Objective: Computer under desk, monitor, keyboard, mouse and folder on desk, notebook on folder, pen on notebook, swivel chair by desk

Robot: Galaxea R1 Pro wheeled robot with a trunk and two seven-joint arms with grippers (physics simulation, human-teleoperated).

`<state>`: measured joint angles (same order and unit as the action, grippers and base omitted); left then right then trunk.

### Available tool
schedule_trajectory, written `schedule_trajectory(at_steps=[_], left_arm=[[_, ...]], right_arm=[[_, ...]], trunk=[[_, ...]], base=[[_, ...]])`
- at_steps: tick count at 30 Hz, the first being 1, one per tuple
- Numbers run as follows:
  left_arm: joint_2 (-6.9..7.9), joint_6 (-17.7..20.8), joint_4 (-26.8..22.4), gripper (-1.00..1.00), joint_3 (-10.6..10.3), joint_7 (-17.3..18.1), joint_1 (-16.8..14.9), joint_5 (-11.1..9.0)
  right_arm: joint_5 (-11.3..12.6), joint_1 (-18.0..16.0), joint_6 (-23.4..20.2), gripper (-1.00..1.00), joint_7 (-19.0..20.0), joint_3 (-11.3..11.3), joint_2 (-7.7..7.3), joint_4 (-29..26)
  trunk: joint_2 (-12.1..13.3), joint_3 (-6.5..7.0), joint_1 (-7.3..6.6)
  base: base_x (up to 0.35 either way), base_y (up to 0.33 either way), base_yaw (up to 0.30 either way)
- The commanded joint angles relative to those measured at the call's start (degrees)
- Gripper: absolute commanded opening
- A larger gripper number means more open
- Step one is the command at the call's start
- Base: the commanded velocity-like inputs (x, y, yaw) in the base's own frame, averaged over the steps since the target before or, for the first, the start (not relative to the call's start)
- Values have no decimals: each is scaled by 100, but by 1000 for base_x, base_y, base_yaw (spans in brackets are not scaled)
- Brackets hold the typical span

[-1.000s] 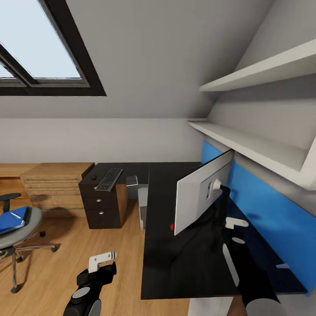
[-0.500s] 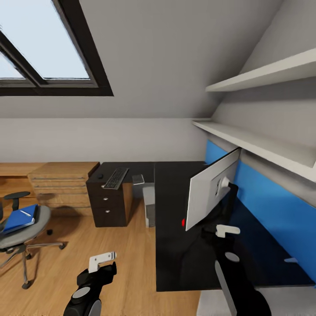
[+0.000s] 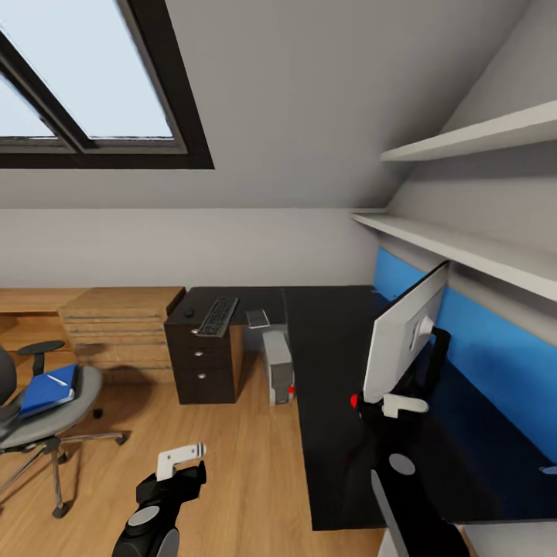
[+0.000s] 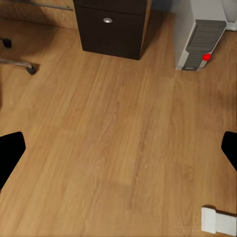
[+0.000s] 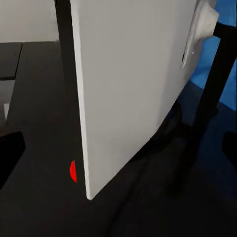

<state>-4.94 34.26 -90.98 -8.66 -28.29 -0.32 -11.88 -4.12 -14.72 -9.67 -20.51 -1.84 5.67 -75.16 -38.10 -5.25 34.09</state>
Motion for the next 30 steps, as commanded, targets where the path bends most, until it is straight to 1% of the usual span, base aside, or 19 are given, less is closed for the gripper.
schedule_trajectory(at_steps=[1, 2, 5, 6, 10, 11, 14, 17, 23, 30], left_arm=[[1, 8, -7, 100, -8, -53, -3, -60], [1, 9, -7, 100, -10, -53, -3, -60], [1, 19, -6, 100, -10, -53, -3, -60], [1, 25, -6, 100, -11, -53, -3, -60], [1, 32, -7, 100, -12, -53, -3, -60], [1, 34, -7, 100, -13, -50, -3, -60], [1, 35, -7, 100, -13, -51, -3, -60], [1, 31, -7, 100, -13, -52, -3, -60], [1, 29, -7, 100, -13, -51, -3, -60], [0, 30, 0, 100, -12, -52, -3, -61]], right_arm=[[-69, -1, 56, 100, -155, -53, 1, 30], [-105, 6, 256, 100, -410, -151, 2, 112], [-135, 13, 524, 100, -808, -324, 2, 236], [-147, 16, 671, 100, -1047, -457, 0, 307], [-162, 19, 860, 100, -1430, -725, -9, 400], [-168, 20, 908, 100, -1552, -820, -14, 424], [-174, 21, 965, 100, -1700, -937, -24, 453], [-175, 19, 980, 100, -1744, -970, -30, 461], [-184, 21, 984, 100, -1776, -989, -37, 466], [-179, 20, 974, 100, -1781, -955, -44, 467]], trunk=[[-7, -9, 5], [-7, -9, 5], [-7, -9, 5], [-7, -9, 5], [-7, -9, 5], [-7, -9, 5], [-7, -9, 5], [-7, -9, 5], [-7, -9, 5], [-7, -9, 5]], base=[[274, 135, 0], [206, 86, 0], [134, 56, 0], [67, 28, 0], [40, 17, 0], [18, 7, 0], [51, 6, 0], [198, 28, 0], [251, 22, 0], [51, 2, 0]])
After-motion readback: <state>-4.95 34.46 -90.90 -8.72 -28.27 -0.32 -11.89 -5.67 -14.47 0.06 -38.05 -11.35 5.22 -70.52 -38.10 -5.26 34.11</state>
